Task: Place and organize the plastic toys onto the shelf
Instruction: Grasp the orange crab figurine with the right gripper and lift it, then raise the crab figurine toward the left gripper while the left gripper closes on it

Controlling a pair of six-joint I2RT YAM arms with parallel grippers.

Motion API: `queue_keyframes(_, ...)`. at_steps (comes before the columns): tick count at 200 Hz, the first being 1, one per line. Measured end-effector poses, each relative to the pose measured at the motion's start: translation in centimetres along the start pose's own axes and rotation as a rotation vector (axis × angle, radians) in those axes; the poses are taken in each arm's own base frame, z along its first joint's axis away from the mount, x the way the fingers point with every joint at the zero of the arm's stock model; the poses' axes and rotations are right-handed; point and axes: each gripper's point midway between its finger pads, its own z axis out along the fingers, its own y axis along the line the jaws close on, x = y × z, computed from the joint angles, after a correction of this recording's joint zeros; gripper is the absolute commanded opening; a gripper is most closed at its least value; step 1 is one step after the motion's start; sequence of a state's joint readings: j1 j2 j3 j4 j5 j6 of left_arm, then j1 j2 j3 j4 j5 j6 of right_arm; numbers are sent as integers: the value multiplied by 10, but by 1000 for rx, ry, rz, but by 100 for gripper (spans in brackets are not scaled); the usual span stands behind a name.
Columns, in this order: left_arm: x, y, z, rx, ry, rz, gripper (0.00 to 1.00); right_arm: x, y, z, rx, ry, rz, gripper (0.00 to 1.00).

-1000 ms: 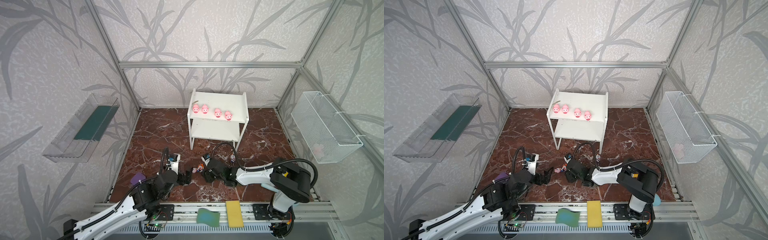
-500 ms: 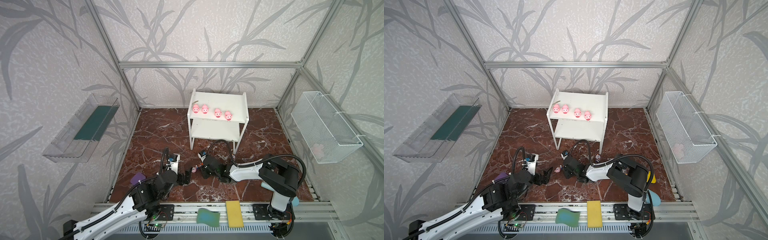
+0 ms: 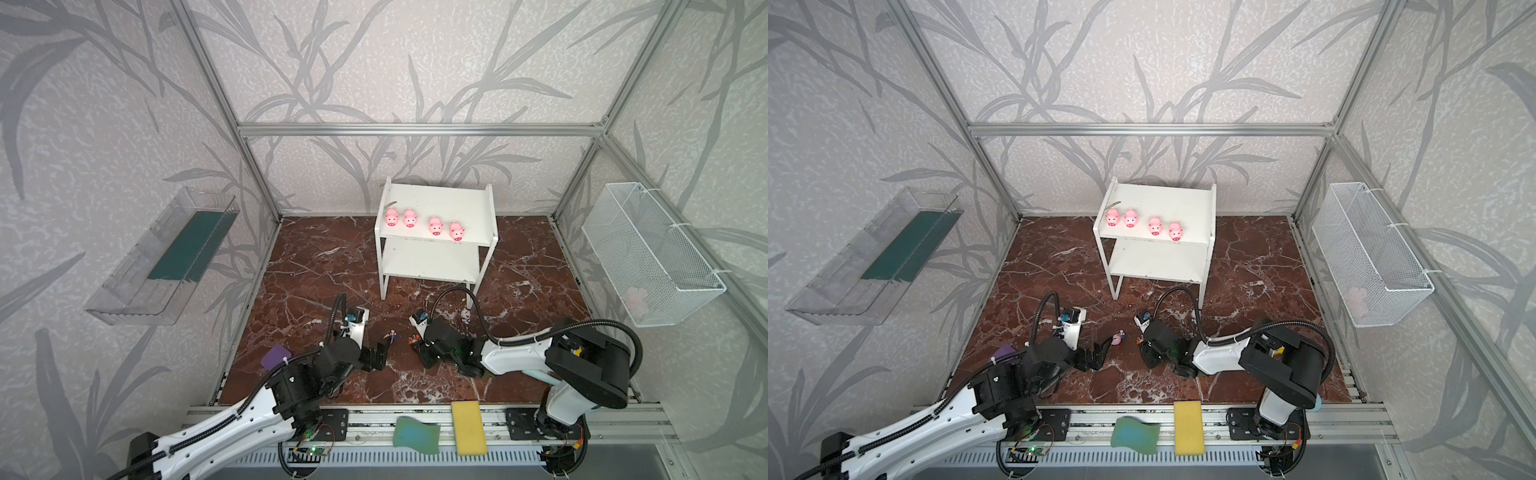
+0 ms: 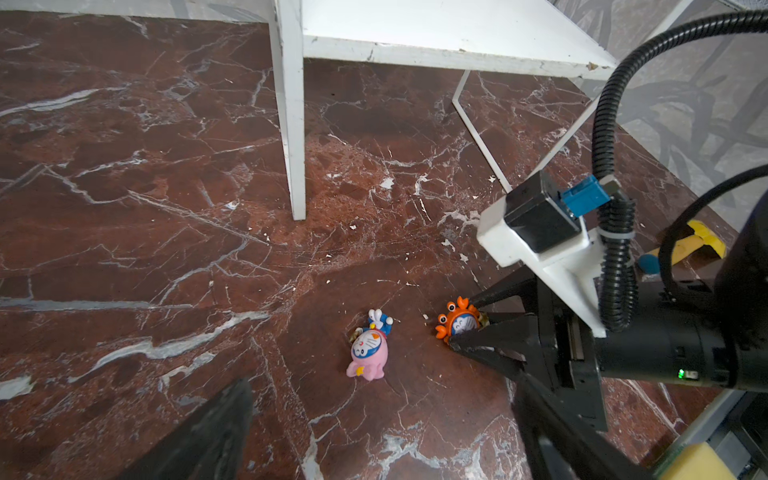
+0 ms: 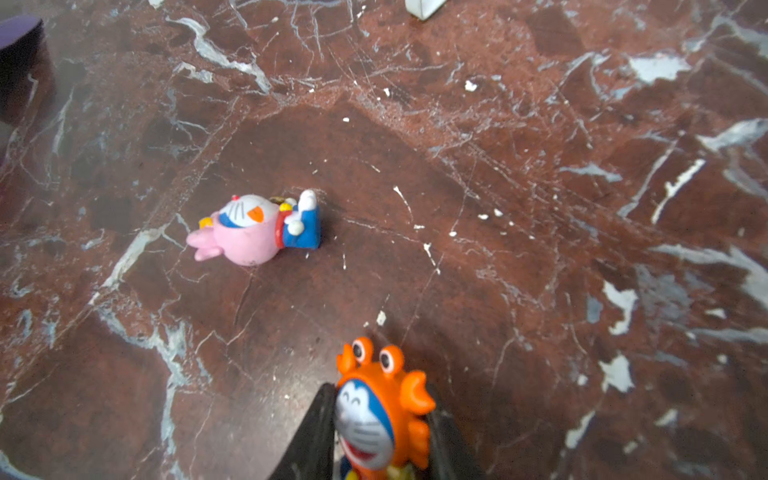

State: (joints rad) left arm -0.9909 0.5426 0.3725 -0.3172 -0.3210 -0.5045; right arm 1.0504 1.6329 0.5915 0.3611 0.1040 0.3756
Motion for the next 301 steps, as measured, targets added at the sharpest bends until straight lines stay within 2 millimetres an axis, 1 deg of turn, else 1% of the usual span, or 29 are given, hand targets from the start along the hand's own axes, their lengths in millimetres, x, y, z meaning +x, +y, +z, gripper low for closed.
queue_keyframes(16,-1,-2,1,8,0,-1,99,3,-2,-5,3,2,-7,46)
queue_keyframes(38,-2,-3,2,12,-4,1,99,6,-4,-11,9,9,-9,49)
queue_keyframes(73,-4,-5,3,19,-10,5,99,13,-8,-14,18,26,-11,51)
queue_keyframes(96,-3,-5,3,19,-9,7,99,17,-5,-14,15,37,-15,51)
queue_keyframes(122,-3,-6,4,19,-7,8,99,21,0,-13,11,43,-25,43)
queue_keyframes(150,-4,-6,4,21,-10,7,99,22,3,-12,13,42,-25,36)
queue_keyframes(178,-4,-7,4,23,-12,7,99,25,7,-13,11,45,-36,25)
queue_keyframes(207,-4,-8,5,30,-9,7,99,24,8,-13,13,43,-42,19)
queue_keyframes(224,-4,-10,5,40,-5,7,99,24,8,-13,12,41,-46,16)
queue_keyframes(251,-1,-15,6,65,10,8,99,23,8,-19,4,22,-51,15)
queue_keyframes(279,0,-30,8,141,20,-8,98,16,7,-35,-23,-60,-37,14)
queue_keyframes(301,2,-45,11,218,30,-37,94,6,7,-51,-47,-140,-15,14)
